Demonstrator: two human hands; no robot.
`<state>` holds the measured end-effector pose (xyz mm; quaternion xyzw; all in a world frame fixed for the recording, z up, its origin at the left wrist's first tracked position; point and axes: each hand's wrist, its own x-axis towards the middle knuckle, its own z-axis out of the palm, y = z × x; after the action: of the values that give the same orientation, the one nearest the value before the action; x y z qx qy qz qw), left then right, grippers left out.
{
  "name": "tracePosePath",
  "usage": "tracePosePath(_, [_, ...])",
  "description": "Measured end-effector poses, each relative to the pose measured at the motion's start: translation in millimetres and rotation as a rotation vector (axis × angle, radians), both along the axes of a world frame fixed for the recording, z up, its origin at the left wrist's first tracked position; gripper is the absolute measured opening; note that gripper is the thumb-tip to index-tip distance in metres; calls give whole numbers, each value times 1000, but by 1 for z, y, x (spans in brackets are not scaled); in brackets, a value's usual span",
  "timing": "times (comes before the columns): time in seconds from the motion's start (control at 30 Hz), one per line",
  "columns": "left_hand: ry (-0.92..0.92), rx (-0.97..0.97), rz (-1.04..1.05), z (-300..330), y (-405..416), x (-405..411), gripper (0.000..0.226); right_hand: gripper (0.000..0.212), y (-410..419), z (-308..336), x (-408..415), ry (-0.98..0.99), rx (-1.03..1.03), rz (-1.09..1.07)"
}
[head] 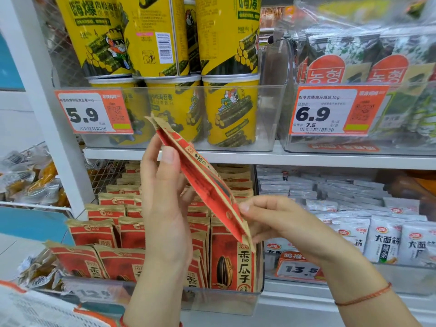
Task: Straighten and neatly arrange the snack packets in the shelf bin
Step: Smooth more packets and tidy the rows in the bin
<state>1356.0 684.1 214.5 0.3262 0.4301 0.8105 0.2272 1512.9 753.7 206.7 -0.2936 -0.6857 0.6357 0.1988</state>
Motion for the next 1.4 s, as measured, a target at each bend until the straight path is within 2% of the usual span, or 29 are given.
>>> tracePosePath(0.07, [84, -32, -7, 3, -5, 4, 62, 20, -2, 3, -3, 21, 110, -144])
tracePosePath(0.17, [154, -88, 4, 3, -9, 15, 57, 26, -7, 14, -2, 204, 248, -296])
tracePosePath(0.23, [205, -125, -31, 3, -8, 19, 53, 24, -13, 24, 0, 337, 288, -302])
tracePosePath(0.33, [277, -139, -92, 2, -5, 25, 47, 9, -21, 32, 1, 460, 345, -284])
tracePosePath(0.73, [314, -150, -101, -1, -3, 35, 42, 4, -18, 27, 5, 461, 398, -284])
tracePosePath(0.87, [304, -160, -94, 0, -3, 35, 40, 13, -17, 27, 4, 453, 398, -305])
tracePosePath(1.1, [334, -155, -108, 1, -3, 34, 40, 9, -19, 26, 2, 467, 385, -327])
tracePosePath(1.2, [375, -219, -215, 0, -4, 30, 44, 7, -19, 26, 2, 471, 385, -361])
tracePosePath(1.3, [435, -310, -379, 1, -7, 25, 60, 10, -17, 26, 6, 493, 361, -407])
tracePosePath(1.4, [465, -369, -386, 1, -9, 22, 67, 6, -16, 28, 8, 505, 358, -430])
